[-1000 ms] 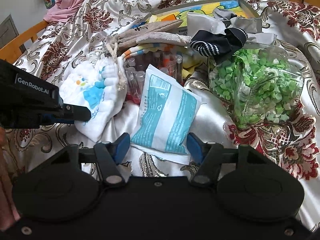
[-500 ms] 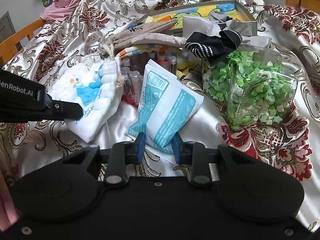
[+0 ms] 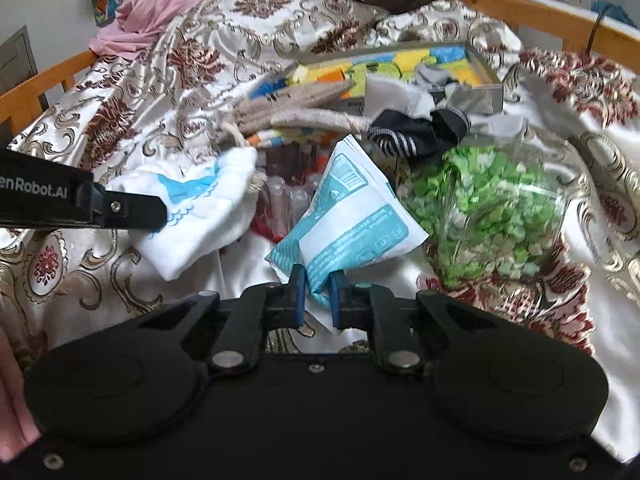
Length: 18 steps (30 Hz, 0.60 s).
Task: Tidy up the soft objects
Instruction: 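Carry bag and packet into the tin tray and open both tools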
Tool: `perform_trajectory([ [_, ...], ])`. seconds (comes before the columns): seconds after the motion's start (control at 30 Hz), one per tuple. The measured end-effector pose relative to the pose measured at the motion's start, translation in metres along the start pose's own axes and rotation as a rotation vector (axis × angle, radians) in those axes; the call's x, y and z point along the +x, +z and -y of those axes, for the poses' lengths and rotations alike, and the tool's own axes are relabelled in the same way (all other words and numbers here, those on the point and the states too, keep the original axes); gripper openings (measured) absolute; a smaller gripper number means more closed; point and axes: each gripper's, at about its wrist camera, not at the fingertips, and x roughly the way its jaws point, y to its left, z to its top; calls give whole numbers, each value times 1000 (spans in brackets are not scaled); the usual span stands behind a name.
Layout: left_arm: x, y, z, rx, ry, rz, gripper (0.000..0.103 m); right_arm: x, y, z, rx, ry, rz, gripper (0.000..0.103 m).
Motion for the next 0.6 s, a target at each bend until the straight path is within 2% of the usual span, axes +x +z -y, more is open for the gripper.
perform_trajectory([
  [0.07,-7,-1,3,19,-4,44,6,-6,1,-3,-27,-17,24,6],
  [0.17,-17,-1,10,53,-8,118,6,-16,1,-14,-143,-77,80,6],
  [0.3,-31,-2,17,96,-14,219,6,-23,0,-22,-198,-98,118,6],
  [0.47,-49,-6,28,145,-44,339,6,-31,5,-23,-202,-113,157,6],
  [0.6,-56,-6,31,153,-60,391,6,-39,7,-19,-183,-113,183,6],
])
